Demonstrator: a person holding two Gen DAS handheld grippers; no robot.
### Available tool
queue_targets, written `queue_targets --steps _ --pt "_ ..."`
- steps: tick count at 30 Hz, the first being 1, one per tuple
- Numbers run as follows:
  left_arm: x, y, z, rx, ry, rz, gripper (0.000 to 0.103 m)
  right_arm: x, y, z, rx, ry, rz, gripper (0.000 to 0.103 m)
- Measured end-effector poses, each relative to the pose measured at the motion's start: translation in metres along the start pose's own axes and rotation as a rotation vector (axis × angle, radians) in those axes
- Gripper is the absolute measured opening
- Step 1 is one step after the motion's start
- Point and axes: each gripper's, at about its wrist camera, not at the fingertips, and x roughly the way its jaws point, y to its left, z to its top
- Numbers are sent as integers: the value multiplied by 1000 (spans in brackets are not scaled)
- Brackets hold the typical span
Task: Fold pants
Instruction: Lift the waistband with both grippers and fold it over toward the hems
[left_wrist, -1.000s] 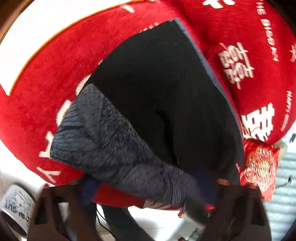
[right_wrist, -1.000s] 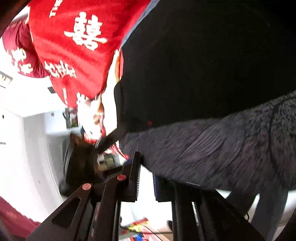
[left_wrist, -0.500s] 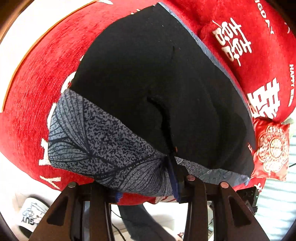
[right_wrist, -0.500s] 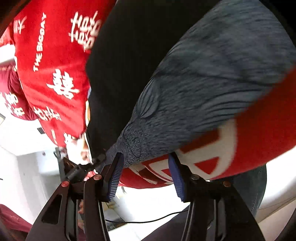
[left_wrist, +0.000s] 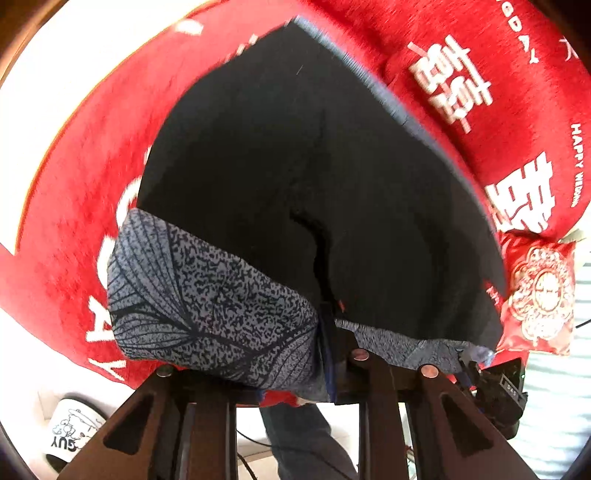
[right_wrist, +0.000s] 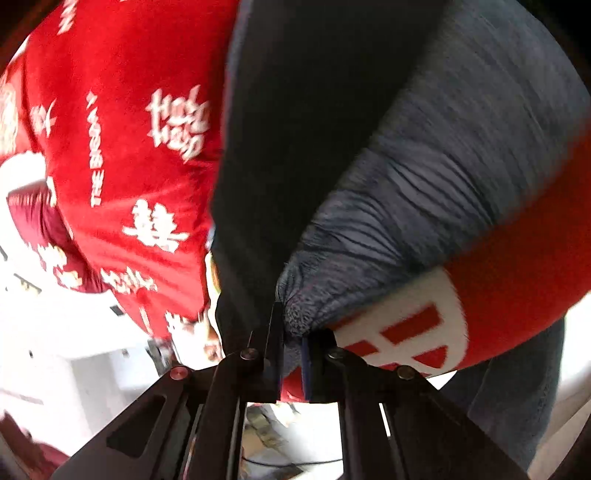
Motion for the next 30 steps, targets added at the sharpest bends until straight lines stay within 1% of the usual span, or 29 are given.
queue_targets --steps 2,4,6,8,11,12,13,15,16,17,18,20,22,24,25,26,27,28,29,30 --pt "-13 -14 10 7 -22 -11 24 -2 29 13 -69 31 -7 8" --pt "-25 -32 25 34 -53 -12 24 -5 60 34 -140 56 7 8" --pt "-33 -50 44 53 -90 -15 24 -2 84 61 -183 79 22 8" --pt "-38 -67 69 72 -143 -12 24 5 106 90 -213 102 20 8" --pt "-36 -87 115 90 -219 10 25 33 139 139 -260 151 -20 9" --pt "-31 -93 132 95 -245 29 28 46 148 159 -264 168 -37 10" --pt "-25 -97 146 102 -261 54 33 51 144 171 -263 180 -56 12" --pt "-6 -103 172 124 -285 128 38 77 149 200 -258 209 -93 12" --pt "5 -104 181 132 -295 171 47 86 144 212 -263 218 -123 12" --pt "15 -103 190 135 -303 203 48 101 143 226 -270 228 -165 12" --pt "28 -102 199 134 -299 228 48 104 130 231 -273 236 -184 12" --pt "51 -99 215 117 -285 277 49 128 122 251 -273 248 -243 12" --pt "69 -92 224 97 -273 316 49 136 113 259 -274 254 -249 11" --pt "69 -93 228 87 -272 332 50 140 118 263 -287 265 -252 12" --pt "65 -95 228 89 -264 338 50 140 122 262 -298 274 -267 14" --pt "58 -98 227 95 -268 343 50 138 128 259 -323 280 -283 25" --pt "47 -100 223 102 -280 345 50 133 140 252 -384 284 -296 36" --pt "35 -102 219 109 -295 347 50 129 153 244 -455 286 -301 60" --pt "25 -103 216 112 -309 354 50 123 167 234 -531 281 -303 67" --pt "16 -103 212 112 -325 363 50 116 181 222 -606 268 -302 66"
